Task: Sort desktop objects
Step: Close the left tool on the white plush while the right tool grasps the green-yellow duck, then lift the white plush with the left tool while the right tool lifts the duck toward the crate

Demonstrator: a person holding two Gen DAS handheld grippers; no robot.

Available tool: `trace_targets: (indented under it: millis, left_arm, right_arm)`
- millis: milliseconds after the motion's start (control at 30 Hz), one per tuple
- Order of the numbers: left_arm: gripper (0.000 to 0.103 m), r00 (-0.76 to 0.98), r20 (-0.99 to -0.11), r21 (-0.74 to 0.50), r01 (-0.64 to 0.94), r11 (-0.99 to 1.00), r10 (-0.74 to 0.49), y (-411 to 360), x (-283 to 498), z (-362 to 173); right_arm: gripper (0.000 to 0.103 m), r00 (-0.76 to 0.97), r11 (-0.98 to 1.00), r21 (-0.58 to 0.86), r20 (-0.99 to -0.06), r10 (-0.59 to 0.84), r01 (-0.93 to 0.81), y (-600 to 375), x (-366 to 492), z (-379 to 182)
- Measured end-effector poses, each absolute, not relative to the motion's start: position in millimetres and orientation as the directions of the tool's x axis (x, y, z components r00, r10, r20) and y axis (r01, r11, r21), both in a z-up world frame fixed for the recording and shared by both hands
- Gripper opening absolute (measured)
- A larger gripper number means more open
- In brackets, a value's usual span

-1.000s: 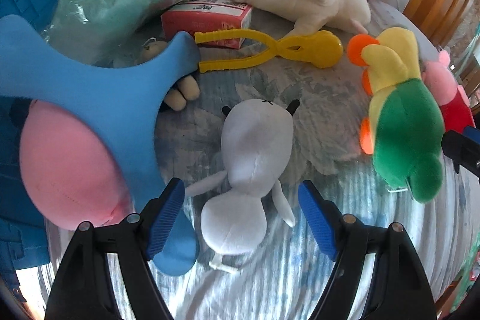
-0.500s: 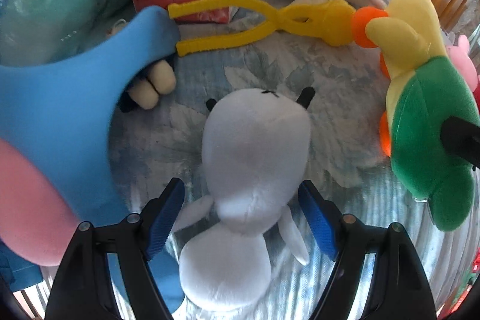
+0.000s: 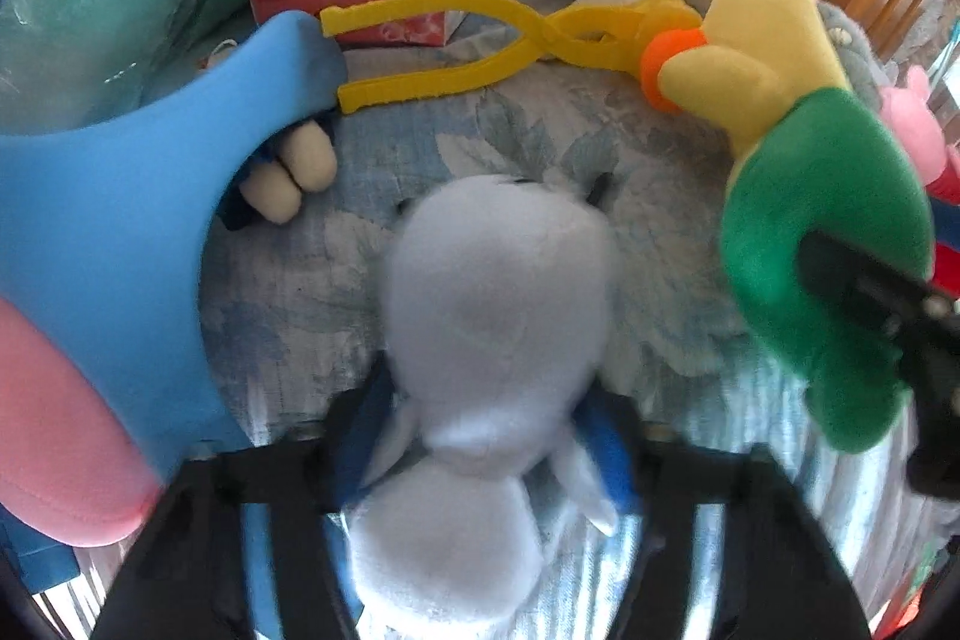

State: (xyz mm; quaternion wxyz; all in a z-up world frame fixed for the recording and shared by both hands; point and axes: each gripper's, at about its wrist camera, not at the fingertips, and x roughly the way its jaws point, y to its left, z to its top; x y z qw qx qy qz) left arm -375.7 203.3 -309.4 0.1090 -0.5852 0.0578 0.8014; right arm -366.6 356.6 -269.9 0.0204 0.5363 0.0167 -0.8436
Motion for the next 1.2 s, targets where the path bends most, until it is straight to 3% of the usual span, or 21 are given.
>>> trace_targets:
  millis: [367,567,800,1200]
  left_arm:
    - [0.046,-0.353,-0.922,-0.074,-0.252,-0.965,0.163,202,-377,-275]
    - [0.046,-0.377,-0.909,-0.083,-0.254,-0.964,0.177,208,-383,-259]
    - [0.046,-0.377,-0.906,-0.097,-0.259,-0.961,0.194,219,-401,-258]
    - [0.045,-0.345,-0.923,-0.081,-0.26,-0.962,0.171,237,-426,-289]
  right_arm:
    - [0.103,-0.454,-0.99,0.137,-0.884,-0.115,-0.016,386,-353,-251]
    - [0.103,-0.5,-0.993,0.121,-0.861,-0.096,-0.017,388,-376,-224]
    - [0.103,-0.439,-0.994,0.094,-0.896,-0.065,-0.046,395,-406,-249]
    - [0.103,-0.376,-0.984,0.179,-0.913,-0.161,-0.012,400,-439,-297]
